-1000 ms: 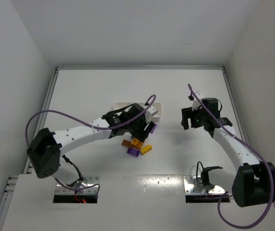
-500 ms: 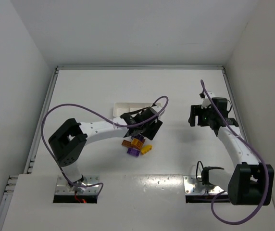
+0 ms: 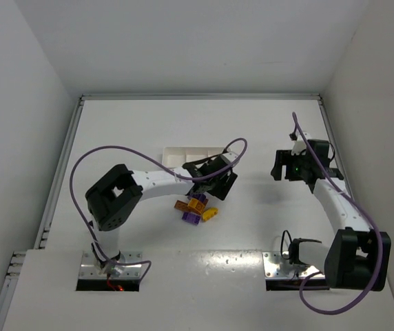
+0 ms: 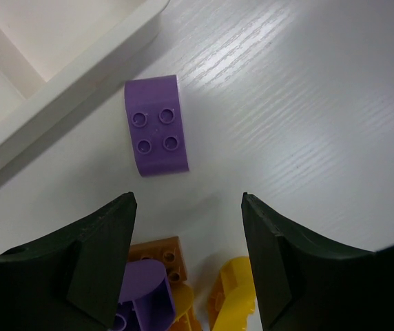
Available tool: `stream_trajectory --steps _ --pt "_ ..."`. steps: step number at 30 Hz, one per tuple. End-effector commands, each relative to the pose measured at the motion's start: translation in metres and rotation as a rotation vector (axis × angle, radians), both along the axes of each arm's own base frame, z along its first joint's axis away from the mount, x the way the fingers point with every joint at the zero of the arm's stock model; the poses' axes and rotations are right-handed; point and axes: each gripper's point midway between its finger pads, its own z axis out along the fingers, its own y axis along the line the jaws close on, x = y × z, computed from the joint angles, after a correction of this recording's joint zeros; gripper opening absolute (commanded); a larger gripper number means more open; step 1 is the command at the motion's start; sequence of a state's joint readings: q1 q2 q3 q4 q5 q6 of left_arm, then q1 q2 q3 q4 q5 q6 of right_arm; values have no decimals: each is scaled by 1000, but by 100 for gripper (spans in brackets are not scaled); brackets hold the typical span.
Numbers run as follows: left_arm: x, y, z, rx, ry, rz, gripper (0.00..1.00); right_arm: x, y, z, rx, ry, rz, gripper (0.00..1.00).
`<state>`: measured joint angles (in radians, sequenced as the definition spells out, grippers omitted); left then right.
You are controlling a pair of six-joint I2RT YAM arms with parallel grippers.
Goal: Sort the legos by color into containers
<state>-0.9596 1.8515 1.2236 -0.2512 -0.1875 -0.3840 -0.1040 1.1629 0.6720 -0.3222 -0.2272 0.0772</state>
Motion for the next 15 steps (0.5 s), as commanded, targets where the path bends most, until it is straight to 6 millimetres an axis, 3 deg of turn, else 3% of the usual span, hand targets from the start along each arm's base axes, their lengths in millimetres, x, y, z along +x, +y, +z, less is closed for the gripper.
stream_trajectory --steps 1,7,10,15 --pt "17 -16 10 -71 -26 32 68 17 1 21 22 -61 2 77" --pt "20 -23 -4 -65 -10 25 68 17 -2 16 37 -44 -3 77" --pt "24 -28 -1 -74 -16 24 70 17 -2 16 37 -44 -3 77" --pt "35 -26 -17 -63 6 73 70 17 -5 16 37 -44 -12 77"
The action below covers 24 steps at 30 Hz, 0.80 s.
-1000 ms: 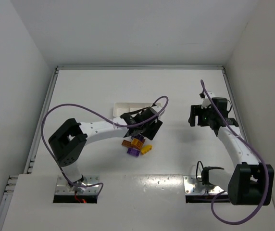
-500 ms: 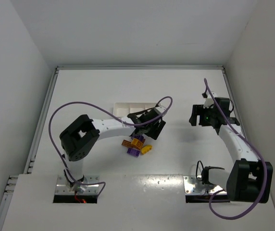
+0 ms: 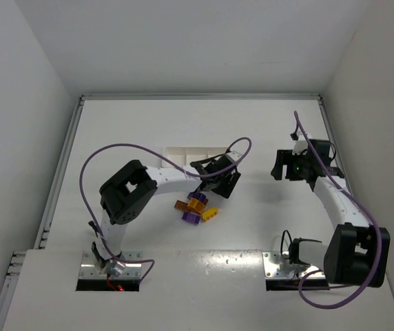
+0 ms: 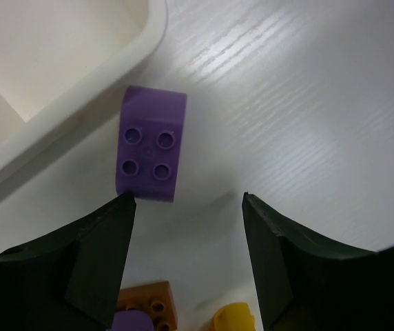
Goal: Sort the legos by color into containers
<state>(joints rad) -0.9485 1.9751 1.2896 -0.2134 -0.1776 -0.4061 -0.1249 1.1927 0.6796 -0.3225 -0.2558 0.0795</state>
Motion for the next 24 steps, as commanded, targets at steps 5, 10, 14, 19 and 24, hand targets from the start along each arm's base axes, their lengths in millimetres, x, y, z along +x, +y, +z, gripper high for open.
stream_trajectory --steps 5,10,14,19,24 --pt "34 -4 9 -53 -38 88 70 15 -3 14 14 -43 -10 77" --pt "40 0 15 -34 -75 97 70 15 -2 11 22 -33 -4 77" --pt "43 5 11 2 -96 92 71 17 0 10 29 -34 2 77" --pt "40 5 0 41 -89 22 81 17 0 10 29 -34 2 77" --pt "39 -11 -1 14 -90 -74 81 17 0 10 29 -34 2 77"
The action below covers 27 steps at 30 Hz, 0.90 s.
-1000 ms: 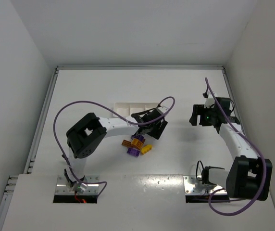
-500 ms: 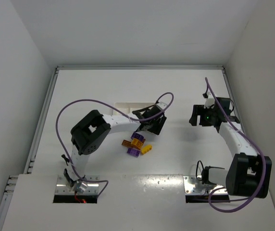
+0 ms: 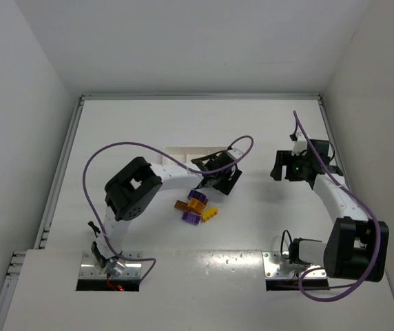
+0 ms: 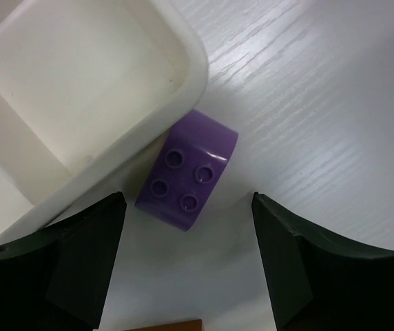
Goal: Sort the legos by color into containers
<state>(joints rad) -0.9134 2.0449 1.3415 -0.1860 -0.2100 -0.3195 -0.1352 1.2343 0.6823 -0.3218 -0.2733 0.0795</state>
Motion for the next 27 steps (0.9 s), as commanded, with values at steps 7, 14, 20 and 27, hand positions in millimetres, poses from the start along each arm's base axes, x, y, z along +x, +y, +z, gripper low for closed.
stream_trajectory --steps 7,14,20,27 --pt "8 -29 8 -56 -39 -170 74 17 0 17 12 -61 0 77" --pt "-3 -33 0 -48 -18 -230 50 17 1 18 19 -62 6 77" --pt "-30 -32 18 -63 -25 -284 46 17 3 18 19 -65 20 77" --pt "-65 -36 103 -208 -85 -388 44 15 2 21 11 -80 26 77"
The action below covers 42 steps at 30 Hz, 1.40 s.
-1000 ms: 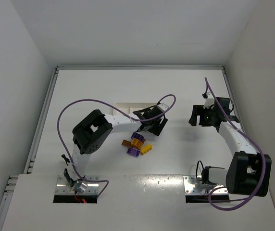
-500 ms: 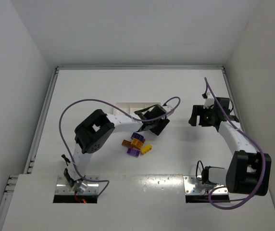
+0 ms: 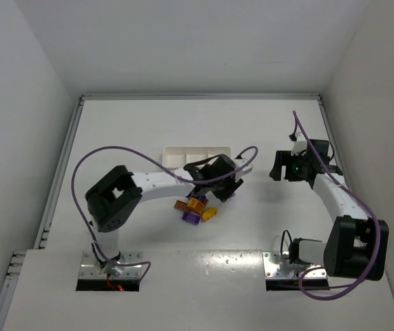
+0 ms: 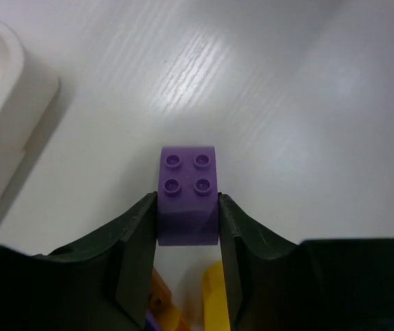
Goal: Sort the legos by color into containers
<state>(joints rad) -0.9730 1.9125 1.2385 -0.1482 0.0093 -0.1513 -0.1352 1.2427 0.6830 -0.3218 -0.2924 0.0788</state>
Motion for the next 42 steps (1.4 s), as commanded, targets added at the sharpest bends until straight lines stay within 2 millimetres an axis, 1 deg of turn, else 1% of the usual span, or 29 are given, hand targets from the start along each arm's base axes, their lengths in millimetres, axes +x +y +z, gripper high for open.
stream_trajectory --steps 1,2,3,4,5,6,7,8,9,11,12,13,14,15,17,18,20,22,24,25,27,30,33,34,36,37,38,40,42 --pt "-5 -4 82 -135 -100 -27 44 15 1 22 3 -86 19 77" --pt "-5 1 89 -129 -108 -15 44 15 1 22 3 -86 19 77" --pt "2 18 98 -126 -109 41 44 15 2 23 10 -87 25 77" --pt "5 30 96 -118 -96 68 44 17 2 26 8 -96 25 77" --pt "19 48 98 -114 -97 129 44 17 2 26 8 -96 25 77" --pt "25 60 102 -117 -96 172 44 17 4 23 18 -85 32 77" --pt "30 75 110 -118 -110 207 44 19 3 27 17 -94 33 77" --pt "36 85 114 -124 -117 233 44 19 4 27 23 -92 26 77" --pt "48 111 115 -105 -135 305 44 19 5 24 31 -84 32 77" --pt "59 133 111 -82 -133 365 44 21 8 28 30 -93 41 77" --pt "67 155 107 -57 -128 422 43 21 8 24 32 -81 41 77" --pt "73 166 105 -42 -130 457 43 23 8 28 31 -90 41 77" --pt "78 177 104 -28 -130 488 42 21 11 23 34 -70 50 77" --pt "88 194 104 -30 -126 542 42 23 12 27 39 -80 56 77" --pt "92 212 89 9 -84 592 40 23 12 24 41 -69 56 77" --pt "96 225 83 28 -68 625 40 26 12 27 40 -78 57 77" --pt "102 231 80 30 -56 643 40 25 14 25 48 -69 62 77" --pt "103 240 67 58 -28 663 40 25 14 25 48 -69 62 77" --pt "106 239 63 52 -9 658 40 25 14 25 48 -69 62 77" --pt "106 239 54 69 9 658 40 25 14 25 48 -69 62 77" --pt "110 240 50 70 21 661 40 25 14 25 48 -69 62 77" --pt "119 234 52 49 13 654 40 23 14 18 51 -50 62 77" --pt "123 230 50 45 21 647 40 23 14 18 51 -50 62 77" --pt "123 230 44 55 32 646 43 22 14 16 52 -41 62 77" --pt "123 230 39 64 41 646 49 22 14 16 52 -41 62 77" --pt "123 230 39 64 41 646 61 22 15 13 60 -33 67 77" --pt "122 230 34 72 51 646 66 22 15 13 61 -33 67 77" --pt "123 231 35 73 50 659 74 22 15 13 61 -33 67 77" --pt "123 231 38 67 43 659 76 22 15 13 61 -33 67 77"
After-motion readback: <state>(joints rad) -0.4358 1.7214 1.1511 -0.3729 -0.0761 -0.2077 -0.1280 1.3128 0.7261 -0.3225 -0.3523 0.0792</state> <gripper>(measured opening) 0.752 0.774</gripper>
